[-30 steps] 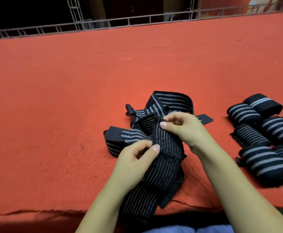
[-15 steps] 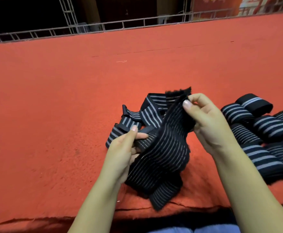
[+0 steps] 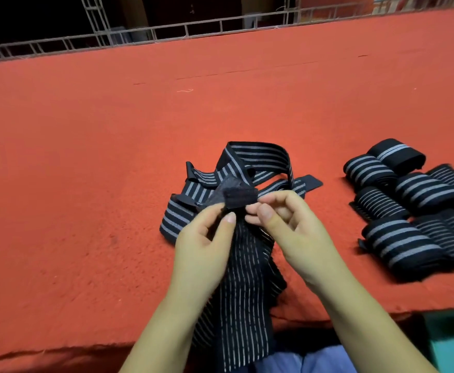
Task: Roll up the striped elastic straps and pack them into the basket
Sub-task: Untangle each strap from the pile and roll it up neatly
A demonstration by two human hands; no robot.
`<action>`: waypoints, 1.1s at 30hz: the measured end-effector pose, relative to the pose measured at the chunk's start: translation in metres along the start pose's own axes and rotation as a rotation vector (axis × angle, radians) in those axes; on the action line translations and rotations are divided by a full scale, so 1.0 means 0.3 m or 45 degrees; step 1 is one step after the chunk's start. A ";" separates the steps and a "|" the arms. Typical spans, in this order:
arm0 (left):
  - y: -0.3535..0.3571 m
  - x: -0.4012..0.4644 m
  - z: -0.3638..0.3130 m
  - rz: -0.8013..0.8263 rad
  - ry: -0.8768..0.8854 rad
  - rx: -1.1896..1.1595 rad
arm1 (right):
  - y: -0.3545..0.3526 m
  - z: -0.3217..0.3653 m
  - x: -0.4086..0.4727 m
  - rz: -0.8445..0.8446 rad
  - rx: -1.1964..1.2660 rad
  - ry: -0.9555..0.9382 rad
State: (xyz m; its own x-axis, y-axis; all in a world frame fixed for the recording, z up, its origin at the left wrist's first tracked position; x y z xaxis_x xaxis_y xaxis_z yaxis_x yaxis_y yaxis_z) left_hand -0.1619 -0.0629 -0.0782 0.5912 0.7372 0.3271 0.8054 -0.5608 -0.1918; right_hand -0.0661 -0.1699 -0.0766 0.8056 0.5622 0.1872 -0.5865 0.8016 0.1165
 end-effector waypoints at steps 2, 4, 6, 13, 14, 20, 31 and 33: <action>0.017 -0.022 -0.015 -0.007 0.214 0.248 | 0.018 -0.002 -0.003 -0.040 0.033 0.009; 0.028 -0.038 -0.028 0.089 0.389 0.403 | 0.029 0.003 -0.010 -0.114 0.031 -0.019; 0.027 -0.046 -0.038 0.210 0.466 0.394 | 0.026 0.002 -0.012 -0.194 -0.009 -0.066; -0.031 -0.002 -0.029 -0.146 0.107 0.029 | -0.071 0.018 0.011 -0.231 0.132 0.001; -0.041 0.011 -0.016 -0.182 0.063 0.022 | -0.085 0.032 0.012 -0.215 0.242 0.072; -0.021 0.023 0.005 -0.076 -0.184 -0.405 | -0.083 0.086 -0.006 -0.042 0.522 0.294; -0.021 -0.021 -0.070 0.279 -0.103 -0.377 | -0.030 0.097 -0.028 -0.107 0.477 0.101; -0.026 -0.027 -0.072 0.301 -0.047 -0.297 | -0.025 0.098 -0.034 -0.138 0.444 0.039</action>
State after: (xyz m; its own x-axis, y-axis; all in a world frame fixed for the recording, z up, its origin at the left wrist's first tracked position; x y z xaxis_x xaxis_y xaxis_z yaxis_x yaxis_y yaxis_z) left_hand -0.1738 -0.0726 -0.0594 0.7653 0.5871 0.2639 0.6169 -0.7860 -0.0401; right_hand -0.0725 -0.1878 -0.0508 0.8636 0.4879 0.1271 -0.4871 0.7423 0.4602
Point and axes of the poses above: each hand's wrist, its own x-axis towards the middle knuckle, its own y-axis out of the palm, z = x × y, the point moved 1 cm from there along x, towards the middle knuckle, and after that the axes turned 6 degrees about -z, right-handed, at the moved point
